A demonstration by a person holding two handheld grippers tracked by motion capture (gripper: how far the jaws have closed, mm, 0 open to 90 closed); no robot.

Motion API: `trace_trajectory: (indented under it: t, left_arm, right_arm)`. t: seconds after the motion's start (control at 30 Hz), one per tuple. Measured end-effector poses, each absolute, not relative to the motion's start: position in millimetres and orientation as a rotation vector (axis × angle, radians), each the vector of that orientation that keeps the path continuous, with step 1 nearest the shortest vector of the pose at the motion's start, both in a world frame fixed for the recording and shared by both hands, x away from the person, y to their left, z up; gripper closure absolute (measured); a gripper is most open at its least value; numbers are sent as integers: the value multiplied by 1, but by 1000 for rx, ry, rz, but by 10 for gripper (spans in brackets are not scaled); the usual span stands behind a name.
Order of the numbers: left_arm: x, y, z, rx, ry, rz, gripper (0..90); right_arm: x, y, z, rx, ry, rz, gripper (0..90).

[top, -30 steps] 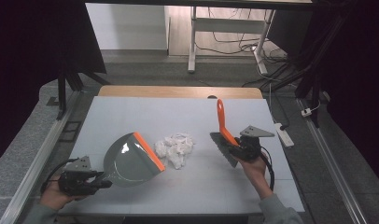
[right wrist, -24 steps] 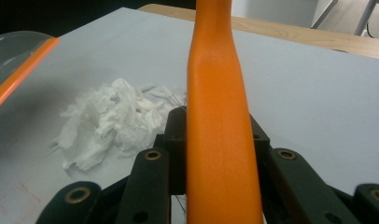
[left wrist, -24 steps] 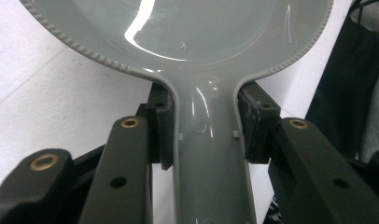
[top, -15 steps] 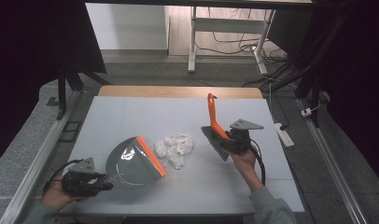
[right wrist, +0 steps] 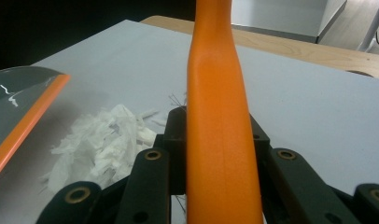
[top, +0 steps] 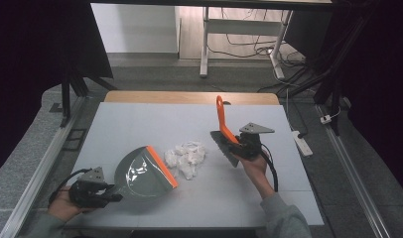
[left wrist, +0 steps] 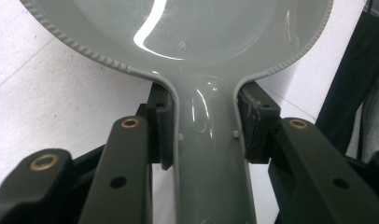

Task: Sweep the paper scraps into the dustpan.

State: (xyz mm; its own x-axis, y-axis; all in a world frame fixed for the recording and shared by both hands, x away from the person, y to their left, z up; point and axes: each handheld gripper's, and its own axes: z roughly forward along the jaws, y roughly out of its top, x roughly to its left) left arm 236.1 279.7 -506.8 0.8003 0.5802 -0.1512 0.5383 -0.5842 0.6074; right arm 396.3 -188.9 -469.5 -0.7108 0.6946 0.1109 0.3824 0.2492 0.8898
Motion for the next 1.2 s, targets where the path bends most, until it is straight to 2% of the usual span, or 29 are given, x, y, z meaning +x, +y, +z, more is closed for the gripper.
trace_trajectory:
  t: [0.43, 1.2]
  left_arm:
    - [235, 278, -507, 2341, 839, 59, 611]
    - [238, 268, -519, 2369, 844, -6, 611]
  right_arm:
    - [407, -159, -477, 970, 2265, 1389, 702]
    - [437, -139, -489, 1018, 2273, 1324, 702]
